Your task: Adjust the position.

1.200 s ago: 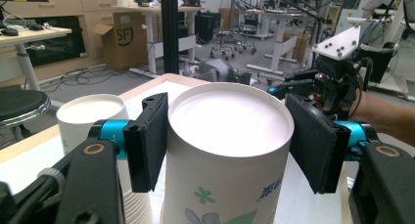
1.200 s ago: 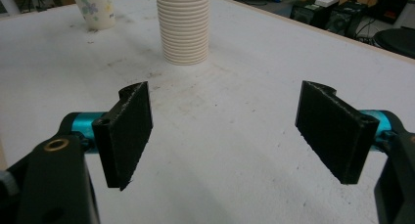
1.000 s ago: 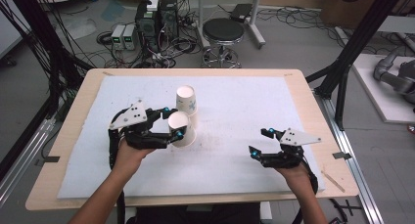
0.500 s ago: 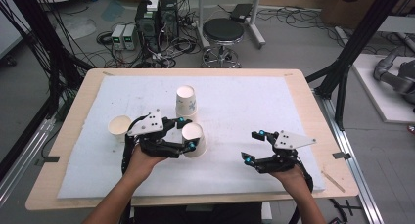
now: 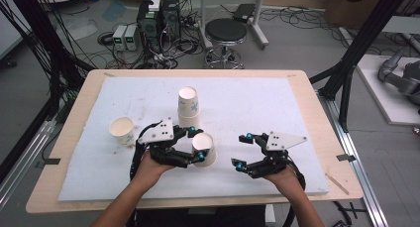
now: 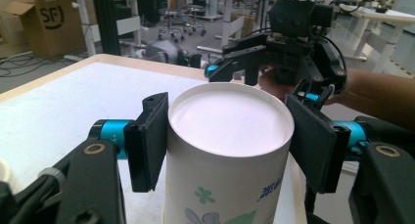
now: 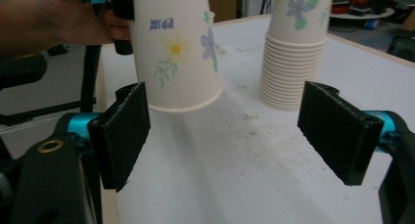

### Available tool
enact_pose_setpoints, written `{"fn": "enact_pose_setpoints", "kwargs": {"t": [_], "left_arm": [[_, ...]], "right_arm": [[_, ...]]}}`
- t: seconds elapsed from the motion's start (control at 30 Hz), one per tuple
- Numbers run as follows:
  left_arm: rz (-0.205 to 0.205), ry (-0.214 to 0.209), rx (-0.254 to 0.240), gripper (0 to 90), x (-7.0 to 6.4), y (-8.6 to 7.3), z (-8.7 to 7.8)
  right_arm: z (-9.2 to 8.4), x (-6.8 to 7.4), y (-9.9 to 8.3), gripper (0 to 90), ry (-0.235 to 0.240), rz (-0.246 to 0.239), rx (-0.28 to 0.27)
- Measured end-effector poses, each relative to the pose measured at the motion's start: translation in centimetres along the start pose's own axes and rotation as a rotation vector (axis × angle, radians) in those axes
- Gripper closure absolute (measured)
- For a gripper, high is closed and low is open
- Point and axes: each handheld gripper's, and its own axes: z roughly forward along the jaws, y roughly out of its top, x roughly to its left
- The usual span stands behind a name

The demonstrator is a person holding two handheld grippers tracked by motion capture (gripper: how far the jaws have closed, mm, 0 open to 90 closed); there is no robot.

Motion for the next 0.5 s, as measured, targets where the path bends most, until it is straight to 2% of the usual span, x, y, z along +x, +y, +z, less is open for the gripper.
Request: {"fn": "enact_pose_setpoints", "kwargs": {"t": [0.23,0.5], "left_arm": [[0.000,-0.028,0.004,35.8,-0.5,-0.1,1.0],[0.003,-0.052,0.010,35.8,-0.7,0.0,1.5]], "right_arm": [[1.7,0.6,0.1,20.4,0.065,-0.020,0.022],[2.4,0.9,-0.1,20.4,0.090,-0.033,0.025]]}}
